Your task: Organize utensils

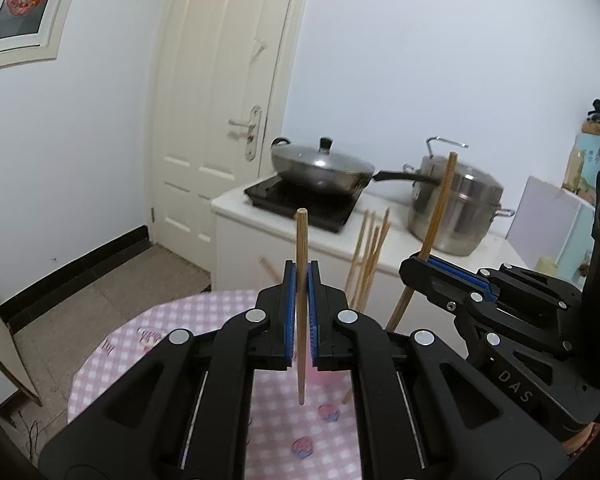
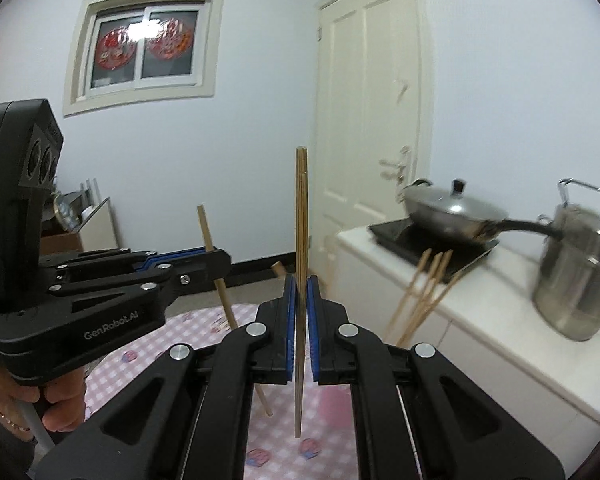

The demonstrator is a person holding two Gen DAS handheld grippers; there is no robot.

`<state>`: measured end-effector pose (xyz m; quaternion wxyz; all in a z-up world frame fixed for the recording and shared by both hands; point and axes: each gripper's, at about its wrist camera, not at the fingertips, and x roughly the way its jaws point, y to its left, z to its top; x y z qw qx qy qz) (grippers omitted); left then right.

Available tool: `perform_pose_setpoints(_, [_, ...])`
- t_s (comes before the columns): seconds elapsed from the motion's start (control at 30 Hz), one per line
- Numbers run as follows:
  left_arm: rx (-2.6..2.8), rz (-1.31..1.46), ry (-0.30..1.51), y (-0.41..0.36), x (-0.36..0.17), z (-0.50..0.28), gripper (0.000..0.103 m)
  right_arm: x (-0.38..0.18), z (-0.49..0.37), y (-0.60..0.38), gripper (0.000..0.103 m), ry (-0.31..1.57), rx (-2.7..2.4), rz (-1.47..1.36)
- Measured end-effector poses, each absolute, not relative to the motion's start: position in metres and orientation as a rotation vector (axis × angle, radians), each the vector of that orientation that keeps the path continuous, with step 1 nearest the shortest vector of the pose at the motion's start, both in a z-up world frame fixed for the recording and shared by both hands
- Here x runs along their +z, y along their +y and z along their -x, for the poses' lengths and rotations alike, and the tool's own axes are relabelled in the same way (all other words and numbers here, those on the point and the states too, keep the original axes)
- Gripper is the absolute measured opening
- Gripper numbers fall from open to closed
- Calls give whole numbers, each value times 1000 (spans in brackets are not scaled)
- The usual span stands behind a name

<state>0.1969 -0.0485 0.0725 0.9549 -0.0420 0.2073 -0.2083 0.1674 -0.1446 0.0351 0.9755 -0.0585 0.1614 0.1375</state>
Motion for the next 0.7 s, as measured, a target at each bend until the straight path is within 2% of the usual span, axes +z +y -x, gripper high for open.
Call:
perform_pose_setpoints(0.37, [-453,154,283,-82,108,-207,6,51,-174,-180,4,190,145,91])
perform_pose_setpoints(0.7, [-419,114,282,-111,83,-231,6,32,-197,-202,4,175,114,19])
